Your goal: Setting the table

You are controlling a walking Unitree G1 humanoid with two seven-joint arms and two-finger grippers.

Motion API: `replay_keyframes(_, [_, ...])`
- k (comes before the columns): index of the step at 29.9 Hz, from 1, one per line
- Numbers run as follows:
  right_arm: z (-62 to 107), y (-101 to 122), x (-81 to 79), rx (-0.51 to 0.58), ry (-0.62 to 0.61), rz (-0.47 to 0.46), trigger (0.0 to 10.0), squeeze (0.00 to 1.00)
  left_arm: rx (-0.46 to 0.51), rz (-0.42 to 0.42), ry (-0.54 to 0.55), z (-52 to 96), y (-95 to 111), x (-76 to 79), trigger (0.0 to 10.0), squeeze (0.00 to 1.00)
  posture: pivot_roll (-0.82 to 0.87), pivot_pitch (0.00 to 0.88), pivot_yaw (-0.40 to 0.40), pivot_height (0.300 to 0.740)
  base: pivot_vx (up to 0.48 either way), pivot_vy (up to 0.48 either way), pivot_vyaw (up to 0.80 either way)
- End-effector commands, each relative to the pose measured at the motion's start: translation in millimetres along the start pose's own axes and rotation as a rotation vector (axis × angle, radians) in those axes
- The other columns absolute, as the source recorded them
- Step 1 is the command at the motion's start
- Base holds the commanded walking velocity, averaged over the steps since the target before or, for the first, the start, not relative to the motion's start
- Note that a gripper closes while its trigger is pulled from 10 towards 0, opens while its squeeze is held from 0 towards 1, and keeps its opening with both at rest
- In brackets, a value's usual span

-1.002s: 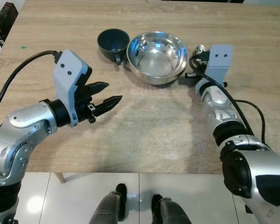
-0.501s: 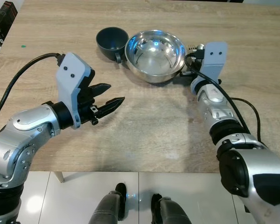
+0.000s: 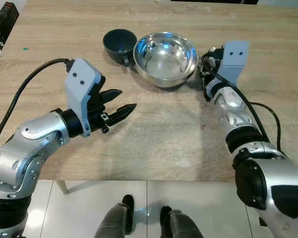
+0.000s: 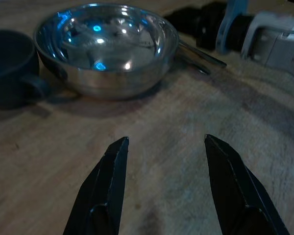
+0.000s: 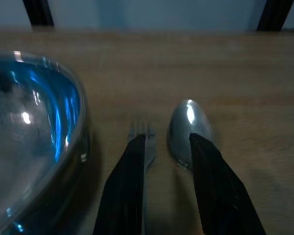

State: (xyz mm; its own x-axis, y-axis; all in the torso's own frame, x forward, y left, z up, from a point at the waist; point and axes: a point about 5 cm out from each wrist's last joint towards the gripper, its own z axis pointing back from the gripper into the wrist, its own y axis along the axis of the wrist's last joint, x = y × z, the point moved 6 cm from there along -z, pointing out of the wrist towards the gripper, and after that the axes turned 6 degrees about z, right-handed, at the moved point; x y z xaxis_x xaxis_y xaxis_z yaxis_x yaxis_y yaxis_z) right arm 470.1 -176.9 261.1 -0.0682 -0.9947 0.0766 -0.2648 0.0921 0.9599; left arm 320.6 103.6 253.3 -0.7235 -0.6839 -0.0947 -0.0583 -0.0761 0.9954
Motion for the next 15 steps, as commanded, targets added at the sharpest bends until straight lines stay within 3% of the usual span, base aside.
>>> replay_keyframes(1, [6.6,4.6,10.0,0.047,-0.031,-0.032,10.0,0.00,-0.024,0.016,-0.002,0.2,-12.4,2.2,10.0,0.00,0.01,0.154,0.067,0.740,0.000,0.000,0.00])
replay_keyframes(7, [34.3,7.6,17.0,0.113,-0.063,-0.024,10.0,0.00,-0.025,0.044,0.052,0.8,-23.9,-1.2,10.0,0.00,-0.02,0.128,0.077,0.740,0.000,0.000,0.00])
replay_keyframes(8, [52.1,4.0,14.2,0.120,-0.070,-0.031,10.0,0.00,-0.017,0.052,0.084,-0.5,-27.5,-3.4,10.0,0.00,-0.03,0.118,0.077,0.740,0.000,0.000,0.00])
replay_keyframes(10, [59.4,3.2,11.9,0.124,-0.069,-0.036,10.0,0.00,-0.015,0.052,0.094,-1.4,-28.7,-4.1,10.0,0.00,-0.03,0.115,0.076,0.740,0.000,0.000,0.00])
replay_keyframes(11, [74.1,1.7,4.1,0.132,-0.065,-0.047,10.0,0.00,-0.006,0.064,0.107,-2.3,-30.0,-5.0,10.0,0.00,-0.04,0.104,0.078,0.740,0.000,0.000,0.00])
replay_keyframes(15, [90.4,-1.8,-6.0,0.129,-0.049,-0.075,10.0,0.00,0.000,0.068,0.099,-2.4,-30.2,-3.5,10.0,0.00,-0.06,0.085,0.081,0.740,0.000,0.000,0.00])
